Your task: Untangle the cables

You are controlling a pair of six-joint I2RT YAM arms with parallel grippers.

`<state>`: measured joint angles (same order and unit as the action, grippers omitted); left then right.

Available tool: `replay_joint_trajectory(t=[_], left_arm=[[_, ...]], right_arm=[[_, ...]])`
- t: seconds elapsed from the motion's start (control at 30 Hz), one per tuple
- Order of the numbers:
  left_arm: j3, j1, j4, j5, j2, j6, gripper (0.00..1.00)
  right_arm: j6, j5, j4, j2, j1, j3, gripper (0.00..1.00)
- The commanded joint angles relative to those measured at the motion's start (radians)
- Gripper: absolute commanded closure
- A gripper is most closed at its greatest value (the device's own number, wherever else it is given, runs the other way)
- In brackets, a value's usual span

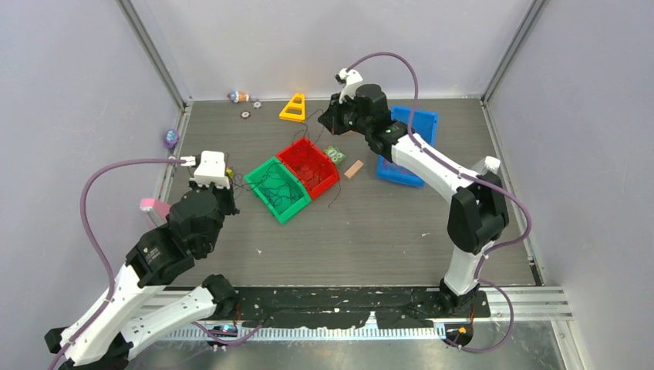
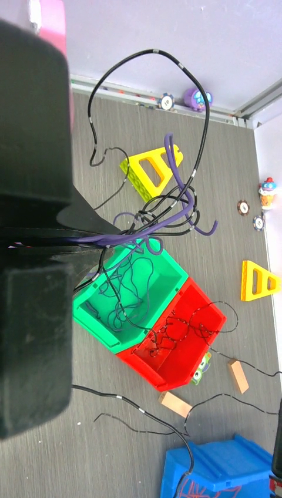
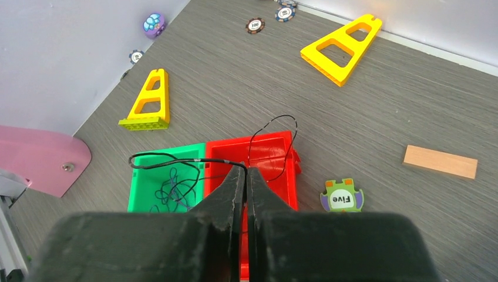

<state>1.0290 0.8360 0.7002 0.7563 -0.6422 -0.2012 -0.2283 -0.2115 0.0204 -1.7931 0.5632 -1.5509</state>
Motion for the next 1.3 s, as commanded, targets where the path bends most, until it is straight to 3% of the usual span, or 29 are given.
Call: replay_joint_trajectory(t=[0.0, 0.33, 0.73, 0.87, 1.0, 1.27], left_arm=[[0.025, -0.003, -0.033, 0.039, -0.001, 0.038, 1.00], [0.013, -0.003, -0.033, 0.035, -0.005, 0.034, 1.00], [0.007, -0.011, -0.050, 0.045, -0.028, 0.051, 1.00], [0.009, -0.016, -0.053, 0.044, -0.040, 0.054, 1.00], [0.005, -0.020, -0.057, 0.041, -0.041, 0.050, 1.00], [-0.013, -0.023, -0.067, 0.003, -0.037, 0.035, 1.00]], right_arm=[[0.016, 0.008, -0.073, -0.061, 0.018, -0.079, 0.95], [0.120, 0.031, -0.124, -0.283, 0.039, -0.297, 0.94], [0.222, 0.068, -0.504, -0.393, 0.060, -0.275, 0.95], [0.222, 0.063, -0.526, -0.422, 0.060, -0.315, 0.95], [0.210, 0.055, -0.580, -0.400, 0.061, -0.239, 0.94], [0.163, 0.156, -0.624, -0.258, 0.094, 0.101, 0.95]])
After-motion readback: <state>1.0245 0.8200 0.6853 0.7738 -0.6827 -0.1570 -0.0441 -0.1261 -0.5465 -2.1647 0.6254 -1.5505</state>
